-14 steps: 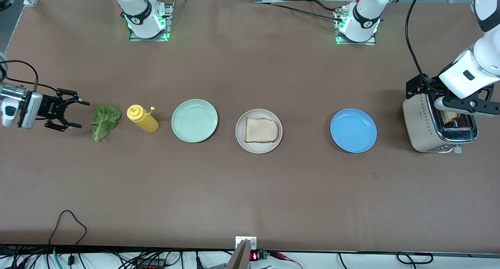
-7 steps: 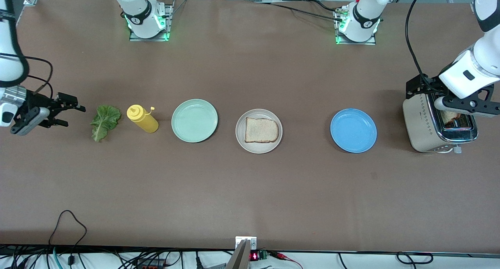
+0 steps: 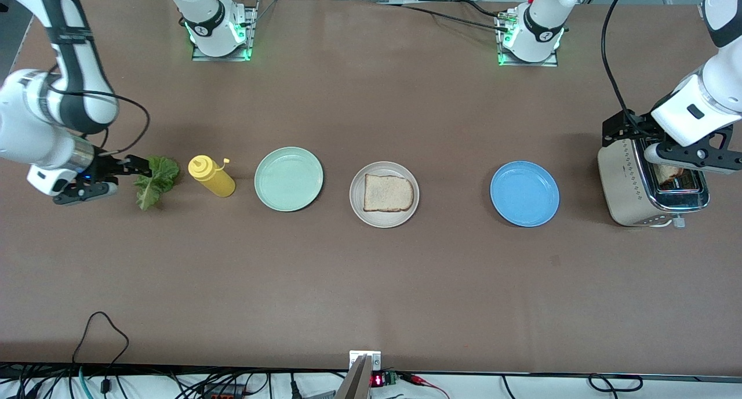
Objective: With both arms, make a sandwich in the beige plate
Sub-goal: 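Grasp the green lettuce leaf with the right gripper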
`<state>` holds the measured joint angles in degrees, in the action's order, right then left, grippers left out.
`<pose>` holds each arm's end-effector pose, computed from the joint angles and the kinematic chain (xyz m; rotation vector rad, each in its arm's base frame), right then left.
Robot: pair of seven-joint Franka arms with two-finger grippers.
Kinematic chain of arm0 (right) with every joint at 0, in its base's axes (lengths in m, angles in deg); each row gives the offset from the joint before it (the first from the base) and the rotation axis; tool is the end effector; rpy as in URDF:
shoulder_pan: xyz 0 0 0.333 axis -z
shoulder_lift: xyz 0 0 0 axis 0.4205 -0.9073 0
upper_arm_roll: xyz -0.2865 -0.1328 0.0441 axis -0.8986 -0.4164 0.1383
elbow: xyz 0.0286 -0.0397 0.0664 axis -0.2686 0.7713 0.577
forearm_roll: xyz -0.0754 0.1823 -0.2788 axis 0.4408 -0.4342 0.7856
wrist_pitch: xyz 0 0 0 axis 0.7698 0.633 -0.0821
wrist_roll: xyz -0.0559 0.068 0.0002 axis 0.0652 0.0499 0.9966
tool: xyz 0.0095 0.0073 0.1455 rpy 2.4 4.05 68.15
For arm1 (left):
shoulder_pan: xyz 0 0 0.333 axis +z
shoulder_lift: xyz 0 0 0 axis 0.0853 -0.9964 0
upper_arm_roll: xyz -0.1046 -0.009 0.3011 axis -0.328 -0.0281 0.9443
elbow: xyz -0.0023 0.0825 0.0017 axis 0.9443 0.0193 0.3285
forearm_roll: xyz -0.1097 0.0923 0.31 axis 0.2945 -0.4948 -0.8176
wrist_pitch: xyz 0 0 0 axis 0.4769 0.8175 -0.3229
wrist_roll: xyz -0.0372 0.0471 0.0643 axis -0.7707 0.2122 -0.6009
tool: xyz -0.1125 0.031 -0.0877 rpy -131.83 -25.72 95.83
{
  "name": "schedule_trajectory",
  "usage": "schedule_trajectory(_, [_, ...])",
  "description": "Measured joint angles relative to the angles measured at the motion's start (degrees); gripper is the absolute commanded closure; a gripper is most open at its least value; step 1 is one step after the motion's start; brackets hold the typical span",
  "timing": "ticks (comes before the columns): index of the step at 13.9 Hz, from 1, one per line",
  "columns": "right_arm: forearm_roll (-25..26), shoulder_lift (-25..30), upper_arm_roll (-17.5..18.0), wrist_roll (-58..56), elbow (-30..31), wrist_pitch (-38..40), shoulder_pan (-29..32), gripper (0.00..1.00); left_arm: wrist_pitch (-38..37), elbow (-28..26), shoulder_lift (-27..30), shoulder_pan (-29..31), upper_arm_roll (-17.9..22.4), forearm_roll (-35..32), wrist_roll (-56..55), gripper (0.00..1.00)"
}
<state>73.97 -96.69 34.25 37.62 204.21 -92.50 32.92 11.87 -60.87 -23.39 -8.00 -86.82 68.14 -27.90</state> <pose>0.5224 -0.0843 0.2923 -3.0731 -0.3404 0.1090 0.5218 -0.0295 0.5394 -3.1188 0.2426 0.0988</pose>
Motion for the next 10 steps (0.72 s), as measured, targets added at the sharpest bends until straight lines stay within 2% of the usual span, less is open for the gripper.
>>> schedule_trajectory(8, [3.73,-10.13,-0.86,1.01,1.24,-12.89,0.14,0.00,-0.08,0.00,0.00,0.00,0.00,0.00,0.00,0.00])
schedule_trajectory(9, [3.99,-10.64,-1.12,0.99,1.17,-13.71,0.14,0.04,-0.09,0.00,0.00,-0.01,0.00,0.00,0.00,0.00])
schedule_trajectory(10, [4.52,-10.89,-1.34,0.99,1.11,-14.16,0.15,0.18,-0.10,0.00,0.00,-0.01,0.00,0.00,0.00,0.00])
